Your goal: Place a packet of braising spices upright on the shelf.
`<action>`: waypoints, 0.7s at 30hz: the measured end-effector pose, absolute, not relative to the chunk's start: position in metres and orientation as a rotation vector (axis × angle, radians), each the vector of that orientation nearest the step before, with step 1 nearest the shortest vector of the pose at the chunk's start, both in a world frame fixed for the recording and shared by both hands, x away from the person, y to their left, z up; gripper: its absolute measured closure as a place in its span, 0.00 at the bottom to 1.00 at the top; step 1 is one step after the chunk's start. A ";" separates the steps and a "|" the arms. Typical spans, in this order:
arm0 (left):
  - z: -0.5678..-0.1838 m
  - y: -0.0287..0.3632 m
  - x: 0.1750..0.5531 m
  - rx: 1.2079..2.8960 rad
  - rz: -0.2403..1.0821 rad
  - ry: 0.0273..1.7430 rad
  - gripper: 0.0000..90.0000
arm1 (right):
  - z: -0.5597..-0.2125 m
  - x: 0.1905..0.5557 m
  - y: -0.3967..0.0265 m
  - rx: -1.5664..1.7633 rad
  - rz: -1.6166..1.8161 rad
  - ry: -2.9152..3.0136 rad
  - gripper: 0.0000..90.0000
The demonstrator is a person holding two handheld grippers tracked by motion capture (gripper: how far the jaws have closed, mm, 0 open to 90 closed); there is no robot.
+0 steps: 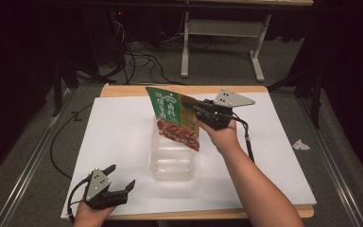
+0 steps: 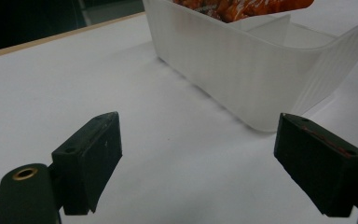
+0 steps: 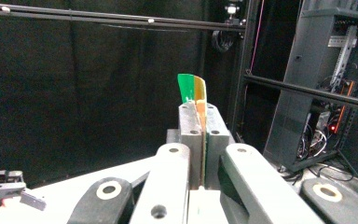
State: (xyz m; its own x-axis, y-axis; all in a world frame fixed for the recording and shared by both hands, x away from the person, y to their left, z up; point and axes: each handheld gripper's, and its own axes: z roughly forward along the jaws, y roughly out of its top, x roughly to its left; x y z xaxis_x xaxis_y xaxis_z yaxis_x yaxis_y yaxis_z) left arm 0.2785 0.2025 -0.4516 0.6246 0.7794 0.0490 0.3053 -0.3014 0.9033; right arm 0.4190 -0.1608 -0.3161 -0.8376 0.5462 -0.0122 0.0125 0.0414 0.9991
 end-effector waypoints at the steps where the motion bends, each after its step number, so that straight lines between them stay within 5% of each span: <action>1: -0.452 0.203 0.278 1.876 0.613 0.866 0.17 | -0.317 0.420 -0.160 0.565 1.847 1.940 1.00; 21: -0.452 0.202 0.278 1.880 0.612 0.860 0.17 | -0.333 0.433 -0.148 0.612 1.845 1.956 1.00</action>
State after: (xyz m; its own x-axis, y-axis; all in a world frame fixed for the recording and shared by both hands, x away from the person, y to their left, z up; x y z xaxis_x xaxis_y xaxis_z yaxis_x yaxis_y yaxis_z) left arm 0.2783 0.2020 -0.4517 0.6282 0.7764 0.0517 0.3032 -0.3054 0.9026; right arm 0.4335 -0.1475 -0.3326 -0.8325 0.5537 0.0203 0.0526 0.0425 0.9977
